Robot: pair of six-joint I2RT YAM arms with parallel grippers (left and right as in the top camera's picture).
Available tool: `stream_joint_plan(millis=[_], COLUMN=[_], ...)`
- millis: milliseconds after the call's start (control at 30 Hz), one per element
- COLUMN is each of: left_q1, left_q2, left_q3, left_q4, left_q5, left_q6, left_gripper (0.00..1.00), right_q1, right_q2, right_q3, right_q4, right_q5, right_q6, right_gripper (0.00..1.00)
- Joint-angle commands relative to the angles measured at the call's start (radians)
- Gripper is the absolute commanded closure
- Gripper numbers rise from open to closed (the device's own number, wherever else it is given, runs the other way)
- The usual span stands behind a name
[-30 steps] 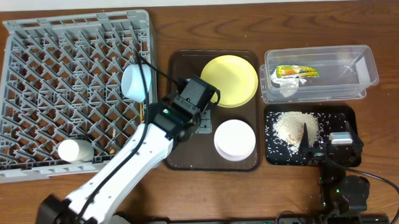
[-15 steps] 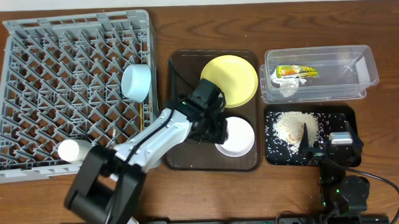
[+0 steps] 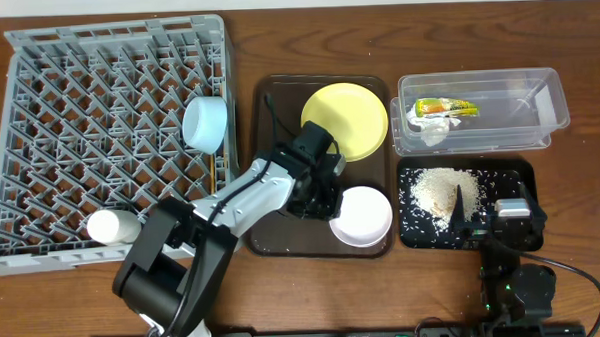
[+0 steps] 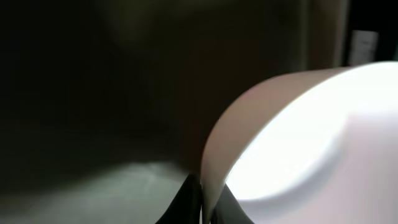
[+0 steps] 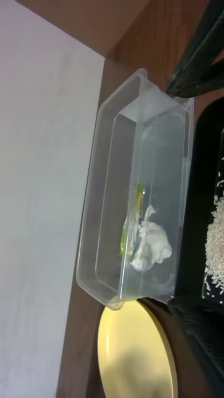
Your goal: Sort waste into correct bins and load items into the dishwasher
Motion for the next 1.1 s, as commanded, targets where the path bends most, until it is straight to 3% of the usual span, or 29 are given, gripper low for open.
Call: stream_joint_plan(millis=[0, 133, 233, 433, 567, 733, 1067], left_q1=[0.063, 0.179, 0.283, 0.502, 0.57, 0.57, 0.549], left_q2=[-0.061, -0.193, -0.322, -0.591, -0.706, -0.721, -0.561], left_q3=[0.016, 0.032, 0.042, 0.055, 0.055, 0.054, 0.049], left_q4=[-0.036, -0.129, -0.226, -0.407, -0.477, -0.568, -0.575], left_q5=[0.1, 0.061, -0.069, -0.526, -0.88, -1.205, -1.353], left_q6=[0.031, 0.034, 0.036, 0.036, 0.031, -0.019, -0.119], left_gripper=[0.92, 0.92, 0.92, 0.92, 0.92, 0.92, 0.92], right_q1=[-0.007, -0.007, -0.007, -0.007, -0.007, -0.007, -0.007], right_q2=[-0.005, -0.005, -0.005, -0.005, -0.005, -0.005, -0.005], right_q3=[-0.003, -0.003, -0.003, -0.003, -0.003, -0.003, -0.003], right_q4=[-0.001, -0.001, -0.001, -0.001, -0.001, -0.001, -0.001], right_q5=[0.003, 0.003, 0.003, 0.003, 0.003, 0.003, 0.003], right_q6=[0.01, 0.01, 0.01, 0.01, 0.01, 0.01, 0.01], right_gripper=[0.01, 0.01, 0.01, 0.01, 0.01, 0.01, 0.01])
